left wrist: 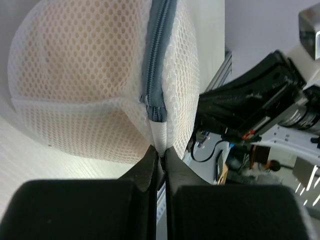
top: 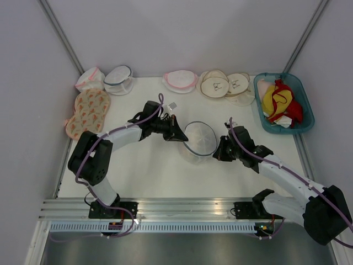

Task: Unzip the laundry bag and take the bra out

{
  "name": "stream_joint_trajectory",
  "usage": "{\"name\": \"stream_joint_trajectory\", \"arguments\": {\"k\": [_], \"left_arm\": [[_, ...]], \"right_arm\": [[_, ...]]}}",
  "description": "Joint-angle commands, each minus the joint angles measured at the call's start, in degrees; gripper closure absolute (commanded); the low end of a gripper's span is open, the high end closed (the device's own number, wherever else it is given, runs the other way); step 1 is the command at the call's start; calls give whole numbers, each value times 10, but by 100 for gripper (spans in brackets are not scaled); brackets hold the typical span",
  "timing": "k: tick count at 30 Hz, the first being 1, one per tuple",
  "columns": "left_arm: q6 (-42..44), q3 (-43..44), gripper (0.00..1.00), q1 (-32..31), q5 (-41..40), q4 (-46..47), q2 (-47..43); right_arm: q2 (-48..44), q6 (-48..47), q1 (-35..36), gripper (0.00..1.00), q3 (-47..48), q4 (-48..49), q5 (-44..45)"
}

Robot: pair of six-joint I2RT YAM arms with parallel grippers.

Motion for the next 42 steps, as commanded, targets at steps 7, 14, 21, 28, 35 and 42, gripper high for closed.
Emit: {"name": "stream_joint_trajectory", "arguments": {"k": [7, 14, 21, 28, 35, 42], "left_arm": [[244, 83, 98, 3, 128, -171, 64], [295, 121, 81, 1, 123, -227, 102], [154, 85, 0, 0, -187, -226, -47], [-2, -80, 0, -28, -266, -166, -279], [-163, -212, 0, -100, -229, -56, -329], [-228, -231, 1, -126, -230, 77, -255]], "right_arm": [[32, -64, 0, 100, 89, -76, 221], [40, -63, 0, 100, 97, -76, 238], [7, -67, 0, 100, 79, -67, 156], [-26, -59, 4, 99, 61, -34, -18], [18, 4, 72, 99, 32, 117, -203], [71, 33, 138, 100, 49, 199, -198]]}}
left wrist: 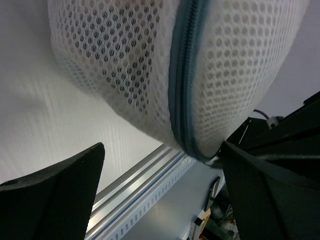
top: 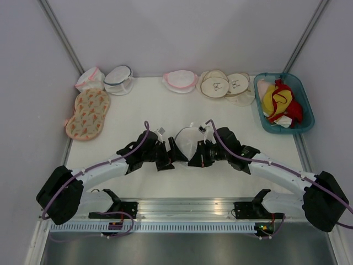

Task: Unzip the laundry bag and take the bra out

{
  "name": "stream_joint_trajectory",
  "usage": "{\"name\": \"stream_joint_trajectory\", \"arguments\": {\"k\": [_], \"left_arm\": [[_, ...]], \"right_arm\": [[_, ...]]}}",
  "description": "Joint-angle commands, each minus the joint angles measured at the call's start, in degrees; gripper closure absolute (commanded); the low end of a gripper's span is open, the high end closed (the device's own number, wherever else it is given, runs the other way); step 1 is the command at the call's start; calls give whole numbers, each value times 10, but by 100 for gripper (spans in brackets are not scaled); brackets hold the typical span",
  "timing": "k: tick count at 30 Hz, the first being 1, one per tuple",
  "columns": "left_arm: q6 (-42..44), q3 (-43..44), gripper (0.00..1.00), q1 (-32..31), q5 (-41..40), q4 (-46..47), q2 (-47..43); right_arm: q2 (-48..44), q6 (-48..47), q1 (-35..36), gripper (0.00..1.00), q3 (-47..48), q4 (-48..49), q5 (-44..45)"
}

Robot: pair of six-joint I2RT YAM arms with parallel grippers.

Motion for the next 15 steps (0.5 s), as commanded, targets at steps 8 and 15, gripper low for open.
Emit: {"name": "stream_joint_trajectory", "arguments": {"k": [8, 15], "left_arm": [[-87, 40, 1, -1, -76, 116, 19], [-76, 39, 54, -1, -53, 164, 80]], "right_arm": [[17, 11, 41, 100, 25, 64, 0], [18, 2, 41, 100, 32, 42, 15]]}}
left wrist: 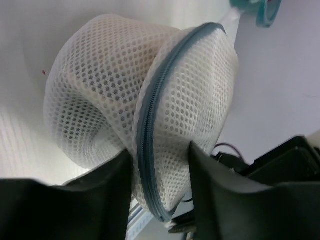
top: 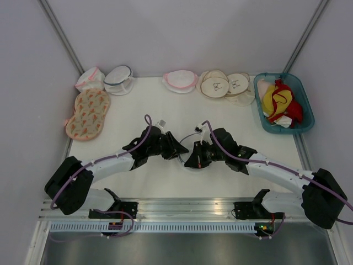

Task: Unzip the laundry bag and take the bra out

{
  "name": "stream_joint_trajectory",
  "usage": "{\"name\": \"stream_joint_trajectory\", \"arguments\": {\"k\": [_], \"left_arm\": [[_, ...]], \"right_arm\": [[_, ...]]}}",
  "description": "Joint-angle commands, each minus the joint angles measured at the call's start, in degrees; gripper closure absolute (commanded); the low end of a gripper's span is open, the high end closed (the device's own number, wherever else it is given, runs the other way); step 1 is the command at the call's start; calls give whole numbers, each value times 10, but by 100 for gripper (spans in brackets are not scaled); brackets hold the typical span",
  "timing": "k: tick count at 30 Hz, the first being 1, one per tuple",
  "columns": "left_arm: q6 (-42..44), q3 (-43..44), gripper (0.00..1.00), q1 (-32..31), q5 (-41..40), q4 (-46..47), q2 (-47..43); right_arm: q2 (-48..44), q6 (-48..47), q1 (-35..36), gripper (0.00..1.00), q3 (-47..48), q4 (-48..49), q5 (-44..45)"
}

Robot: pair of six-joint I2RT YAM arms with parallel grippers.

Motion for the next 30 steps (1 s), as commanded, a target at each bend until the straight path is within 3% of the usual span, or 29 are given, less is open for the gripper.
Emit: {"name": "stream_joint_trajectory", "arguments": {"k": [1, 2, 3, 11, 19, 26, 30], "left_arm": [[0, 12, 69, -1, 2, 48, 23], [2, 12, 93, -1, 1, 43, 23], [4, 17, 98, -1, -3, 38, 23], [33, 30, 98, 22, -24, -2, 15], [84, 34, 98, 86, 33, -11, 43], [233, 108, 98, 125, 160, -67, 126], [320, 161, 98, 126, 232, -127, 177]], "right_arm": [[-1, -10, 3, 100, 31, -3, 14], [-4, -14, 3, 100, 32, -8, 17], [-7, -16, 3, 100, 32, -15, 26], [12, -41, 8, 100, 37, -85, 46], [48, -77, 17, 100, 37, -175, 94], [32, -56, 17, 100, 69, -284, 395], [40, -42, 17, 99, 96, -323, 509]]}}
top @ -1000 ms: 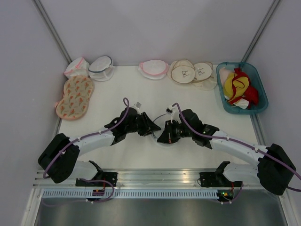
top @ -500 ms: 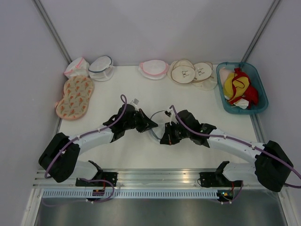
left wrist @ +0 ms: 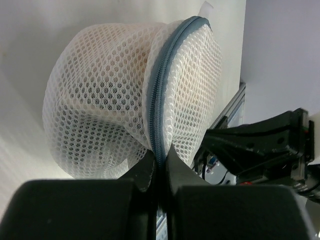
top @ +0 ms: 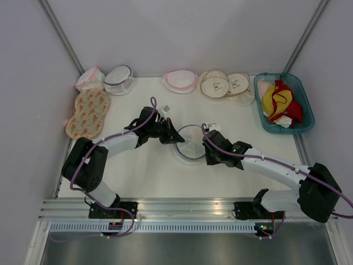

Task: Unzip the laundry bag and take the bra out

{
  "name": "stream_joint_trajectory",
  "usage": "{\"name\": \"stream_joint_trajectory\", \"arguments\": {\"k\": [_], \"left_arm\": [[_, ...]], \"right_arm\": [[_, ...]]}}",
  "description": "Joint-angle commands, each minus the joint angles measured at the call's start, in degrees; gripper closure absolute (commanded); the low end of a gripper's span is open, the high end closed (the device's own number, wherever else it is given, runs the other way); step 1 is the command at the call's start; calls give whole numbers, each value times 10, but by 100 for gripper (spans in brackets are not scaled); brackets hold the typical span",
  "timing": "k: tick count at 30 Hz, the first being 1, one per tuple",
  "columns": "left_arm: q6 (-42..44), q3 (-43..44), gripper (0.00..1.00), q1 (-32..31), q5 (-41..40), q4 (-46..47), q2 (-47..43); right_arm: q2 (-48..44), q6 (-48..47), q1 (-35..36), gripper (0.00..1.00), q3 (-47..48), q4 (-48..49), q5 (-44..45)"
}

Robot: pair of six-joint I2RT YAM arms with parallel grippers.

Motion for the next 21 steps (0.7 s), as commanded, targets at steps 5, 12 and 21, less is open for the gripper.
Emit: {"name": "stream_joint_trajectory", "arguments": {"k": [5, 12, 21], "left_arm": [[229, 81, 98, 6, 104, -157, 76], [282, 114, 98, 1, 171, -194, 110], [372, 210, 98, -21, 222, -288, 167]], "right_arm": [[31, 10, -6, 100, 72, -105, 257], [62, -21, -36, 100, 116, -97, 321], [75, -68, -79, 99, 133, -57, 305]]}}
